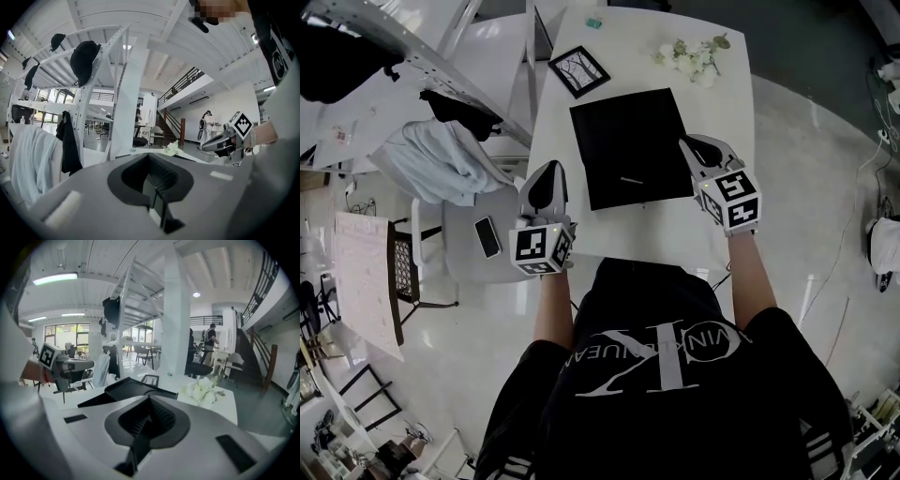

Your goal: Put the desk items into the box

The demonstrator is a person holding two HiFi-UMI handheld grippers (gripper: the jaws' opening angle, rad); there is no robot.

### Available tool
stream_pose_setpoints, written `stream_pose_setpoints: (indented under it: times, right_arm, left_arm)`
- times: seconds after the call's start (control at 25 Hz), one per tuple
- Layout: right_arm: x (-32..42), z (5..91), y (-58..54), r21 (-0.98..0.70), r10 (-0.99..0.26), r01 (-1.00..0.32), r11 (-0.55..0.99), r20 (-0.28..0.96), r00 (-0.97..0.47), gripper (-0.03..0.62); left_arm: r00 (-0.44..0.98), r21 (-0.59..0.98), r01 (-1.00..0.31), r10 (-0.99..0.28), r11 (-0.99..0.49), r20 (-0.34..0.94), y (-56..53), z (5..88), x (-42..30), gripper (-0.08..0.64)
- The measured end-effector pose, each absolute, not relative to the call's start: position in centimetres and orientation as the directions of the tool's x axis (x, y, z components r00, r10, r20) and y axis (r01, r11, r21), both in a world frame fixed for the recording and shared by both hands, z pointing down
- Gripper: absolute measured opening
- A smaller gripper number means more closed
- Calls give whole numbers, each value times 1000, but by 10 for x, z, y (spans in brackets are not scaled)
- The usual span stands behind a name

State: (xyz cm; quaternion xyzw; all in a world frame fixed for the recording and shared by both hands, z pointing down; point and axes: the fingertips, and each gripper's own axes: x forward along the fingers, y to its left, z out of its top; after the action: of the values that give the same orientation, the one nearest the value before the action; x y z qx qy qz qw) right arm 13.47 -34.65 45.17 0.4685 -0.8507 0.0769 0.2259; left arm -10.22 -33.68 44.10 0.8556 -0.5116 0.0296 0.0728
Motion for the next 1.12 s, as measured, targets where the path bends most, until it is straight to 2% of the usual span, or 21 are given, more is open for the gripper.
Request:
stream_pose_setpoints:
  times: [0.36, 1.12]
  right_arm:
    - [159, 423, -353, 65, -840, -886, 460, 355, -410, 15]
    - [173, 372, -352, 56, -908, -917, 395, 178, -380, 15]
  left_arm:
    - [456, 78, -890, -883, -450, 111, -343, 429, -107, 11]
    - [450, 41, -893, -891, -448, 57, -347, 397, -110, 11]
